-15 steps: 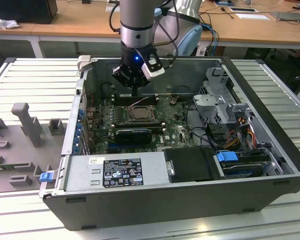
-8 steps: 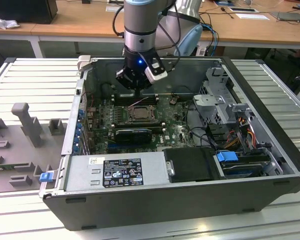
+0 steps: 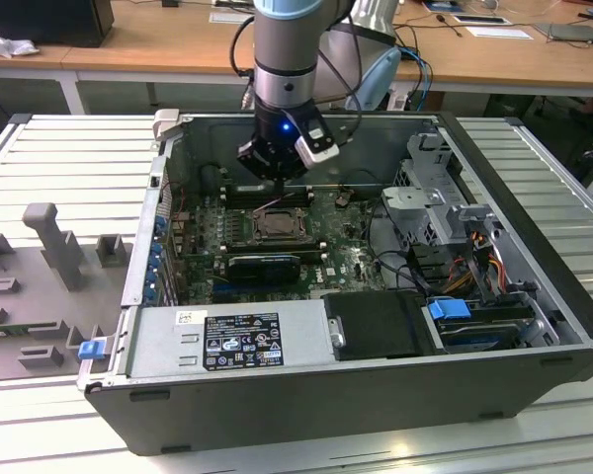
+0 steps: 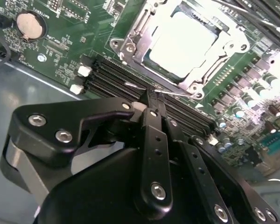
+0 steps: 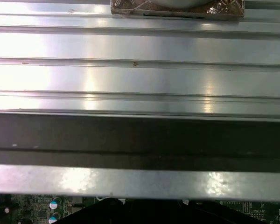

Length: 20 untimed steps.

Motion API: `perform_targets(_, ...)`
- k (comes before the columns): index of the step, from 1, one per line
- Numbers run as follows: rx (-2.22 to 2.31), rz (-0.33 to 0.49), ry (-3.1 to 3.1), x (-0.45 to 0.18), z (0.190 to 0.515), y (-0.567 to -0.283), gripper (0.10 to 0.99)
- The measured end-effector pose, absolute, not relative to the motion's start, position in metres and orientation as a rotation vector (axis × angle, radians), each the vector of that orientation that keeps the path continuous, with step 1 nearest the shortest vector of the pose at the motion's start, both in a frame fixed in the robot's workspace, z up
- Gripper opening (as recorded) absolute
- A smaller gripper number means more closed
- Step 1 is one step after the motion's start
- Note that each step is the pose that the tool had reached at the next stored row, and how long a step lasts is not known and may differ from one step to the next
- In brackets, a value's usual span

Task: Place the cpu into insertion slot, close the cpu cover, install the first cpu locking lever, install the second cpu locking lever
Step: 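Install the first cpu locking lever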

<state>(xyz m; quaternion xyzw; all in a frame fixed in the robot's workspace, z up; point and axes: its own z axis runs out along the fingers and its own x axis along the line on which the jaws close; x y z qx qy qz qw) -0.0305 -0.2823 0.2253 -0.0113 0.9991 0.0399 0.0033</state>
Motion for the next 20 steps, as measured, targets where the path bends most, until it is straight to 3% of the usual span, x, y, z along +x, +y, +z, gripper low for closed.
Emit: perform_targets(20,-0.055,0.125,3.125,-0.017,0.213,-0.284,0.106)
